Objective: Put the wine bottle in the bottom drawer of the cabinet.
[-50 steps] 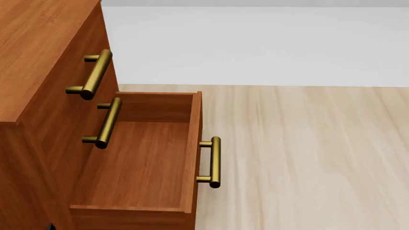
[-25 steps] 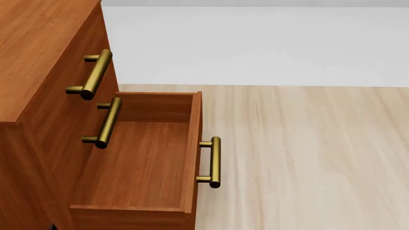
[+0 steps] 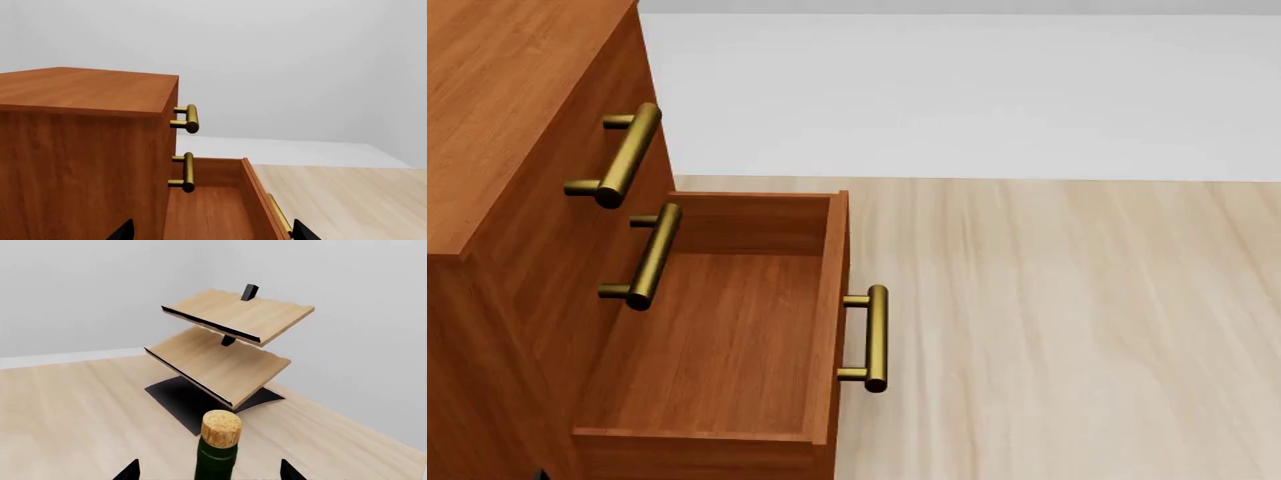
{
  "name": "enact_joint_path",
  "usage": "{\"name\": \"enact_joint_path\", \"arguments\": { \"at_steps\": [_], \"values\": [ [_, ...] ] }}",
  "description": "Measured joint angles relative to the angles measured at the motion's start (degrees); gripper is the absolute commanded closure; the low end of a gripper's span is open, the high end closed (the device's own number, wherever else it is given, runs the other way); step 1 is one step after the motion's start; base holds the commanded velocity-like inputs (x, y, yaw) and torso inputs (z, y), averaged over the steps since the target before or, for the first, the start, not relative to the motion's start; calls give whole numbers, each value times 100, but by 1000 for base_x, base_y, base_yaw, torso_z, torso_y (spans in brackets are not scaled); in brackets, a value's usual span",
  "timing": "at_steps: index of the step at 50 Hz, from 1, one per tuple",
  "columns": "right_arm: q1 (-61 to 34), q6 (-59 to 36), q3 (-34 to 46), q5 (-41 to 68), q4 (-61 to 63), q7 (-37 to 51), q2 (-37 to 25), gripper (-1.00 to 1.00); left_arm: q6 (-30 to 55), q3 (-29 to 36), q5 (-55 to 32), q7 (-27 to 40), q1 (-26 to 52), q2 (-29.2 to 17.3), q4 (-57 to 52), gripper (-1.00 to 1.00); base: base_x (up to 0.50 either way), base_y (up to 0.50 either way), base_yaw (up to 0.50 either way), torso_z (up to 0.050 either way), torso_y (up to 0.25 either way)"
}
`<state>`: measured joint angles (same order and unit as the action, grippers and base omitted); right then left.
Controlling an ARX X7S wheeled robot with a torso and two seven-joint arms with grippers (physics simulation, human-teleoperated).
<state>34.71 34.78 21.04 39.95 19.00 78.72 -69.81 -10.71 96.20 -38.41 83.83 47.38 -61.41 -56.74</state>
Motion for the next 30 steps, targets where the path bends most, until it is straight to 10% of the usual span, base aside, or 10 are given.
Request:
{"name": "enact_joint_path", "arguments": {
  "at_steps": [30],
  "values": [
    [-322, 5, -40, 408, -389, -461, 181, -100, 28, -90, -63, -37, -50, 65, 8, -100, 0, 0, 0, 0, 0]
  ]
}}
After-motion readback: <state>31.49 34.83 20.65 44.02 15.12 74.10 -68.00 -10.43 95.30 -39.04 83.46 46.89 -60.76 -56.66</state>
